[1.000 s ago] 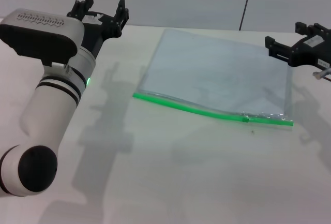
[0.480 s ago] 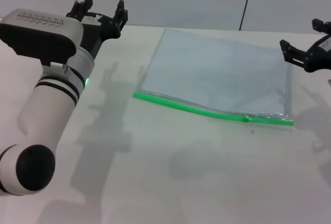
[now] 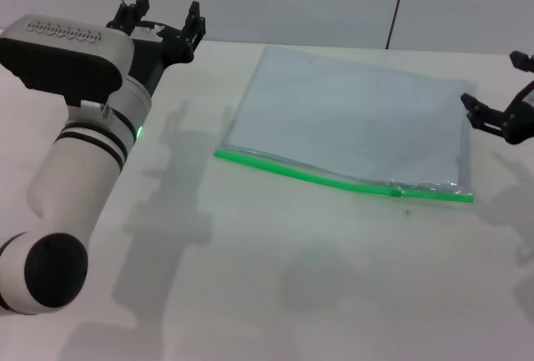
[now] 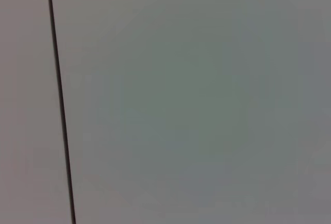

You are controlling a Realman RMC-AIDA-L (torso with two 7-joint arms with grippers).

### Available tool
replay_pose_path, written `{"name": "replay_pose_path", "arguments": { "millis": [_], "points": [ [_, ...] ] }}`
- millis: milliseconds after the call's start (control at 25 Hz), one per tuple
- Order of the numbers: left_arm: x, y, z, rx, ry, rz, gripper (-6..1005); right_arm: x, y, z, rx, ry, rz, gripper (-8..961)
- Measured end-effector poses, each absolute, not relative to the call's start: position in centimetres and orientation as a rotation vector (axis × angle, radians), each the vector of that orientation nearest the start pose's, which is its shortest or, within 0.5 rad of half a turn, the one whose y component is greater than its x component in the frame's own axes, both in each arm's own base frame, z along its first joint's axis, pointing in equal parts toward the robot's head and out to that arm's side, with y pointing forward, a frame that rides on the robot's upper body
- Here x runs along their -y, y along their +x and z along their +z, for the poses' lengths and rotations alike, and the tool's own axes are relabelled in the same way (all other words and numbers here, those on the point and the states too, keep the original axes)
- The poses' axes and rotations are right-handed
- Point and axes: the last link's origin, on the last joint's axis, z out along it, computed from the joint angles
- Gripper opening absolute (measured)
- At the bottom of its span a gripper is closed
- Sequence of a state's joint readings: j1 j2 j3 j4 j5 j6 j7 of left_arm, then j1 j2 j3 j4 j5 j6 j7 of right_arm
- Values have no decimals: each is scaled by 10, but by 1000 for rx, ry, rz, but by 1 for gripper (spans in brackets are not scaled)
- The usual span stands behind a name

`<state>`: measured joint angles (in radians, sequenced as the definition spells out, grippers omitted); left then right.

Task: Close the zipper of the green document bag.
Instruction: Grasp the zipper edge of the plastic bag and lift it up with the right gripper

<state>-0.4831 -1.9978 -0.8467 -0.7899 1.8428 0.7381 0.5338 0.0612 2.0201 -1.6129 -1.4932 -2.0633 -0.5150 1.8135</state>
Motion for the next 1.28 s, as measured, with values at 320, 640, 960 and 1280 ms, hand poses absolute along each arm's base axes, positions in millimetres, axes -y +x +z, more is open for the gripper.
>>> {"name": "replay_pose_path", "arguments": {
  "millis": [320, 640, 960, 1280],
  "points": [
    [-393, -225, -33, 539, -1638, -605, 741, -337, 234, 30, -169, -2182, 18, 834],
    [-393, -226, -33, 540, -1637, -601, 741, -334, 238, 29, -125, -2182, -50, 835],
    [-393, -227, -33, 540, -1636, -600, 741, -332, 241, 32, -97, -2171, -94, 835],
    [-394, -226, -33, 540, -1636, -600, 740, -330, 239, 30, -66, -2177, -125, 835]
  ]
}}
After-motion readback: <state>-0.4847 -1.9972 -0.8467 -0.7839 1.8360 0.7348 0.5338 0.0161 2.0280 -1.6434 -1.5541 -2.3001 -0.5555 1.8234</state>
